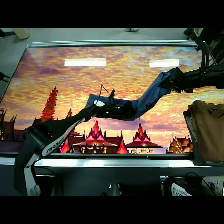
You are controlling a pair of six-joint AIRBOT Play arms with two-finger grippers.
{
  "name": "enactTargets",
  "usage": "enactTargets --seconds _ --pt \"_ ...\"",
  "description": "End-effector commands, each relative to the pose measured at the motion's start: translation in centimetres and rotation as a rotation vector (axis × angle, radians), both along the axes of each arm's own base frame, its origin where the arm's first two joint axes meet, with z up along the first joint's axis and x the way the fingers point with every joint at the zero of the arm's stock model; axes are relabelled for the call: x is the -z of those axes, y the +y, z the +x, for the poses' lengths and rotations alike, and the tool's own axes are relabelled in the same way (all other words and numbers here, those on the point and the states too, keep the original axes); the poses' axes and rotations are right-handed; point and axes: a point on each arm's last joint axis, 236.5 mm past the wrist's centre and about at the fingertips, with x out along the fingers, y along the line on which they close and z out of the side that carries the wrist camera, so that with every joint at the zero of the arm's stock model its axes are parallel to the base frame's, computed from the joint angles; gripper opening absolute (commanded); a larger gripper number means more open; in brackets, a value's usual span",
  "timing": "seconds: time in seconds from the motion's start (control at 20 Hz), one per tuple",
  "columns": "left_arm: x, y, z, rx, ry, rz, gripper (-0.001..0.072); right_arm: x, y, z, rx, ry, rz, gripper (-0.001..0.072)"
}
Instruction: Fold the shirts.
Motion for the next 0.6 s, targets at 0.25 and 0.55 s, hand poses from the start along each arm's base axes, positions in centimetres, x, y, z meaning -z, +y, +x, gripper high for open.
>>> enactTargets --seconds 0.25,0.55 --pt "-13.7 14.6 10.9 -0.107 -0.493 0.162 0.0023 3.3 9.1 3.0 -0.093 0.001 0.063 0.0027" --pt "-31.6 31.6 10.5 -0.314 -0.81 0.278 0.0024 16.2 25.0 4.9 -0.145 0.126 0.18 0.0483"
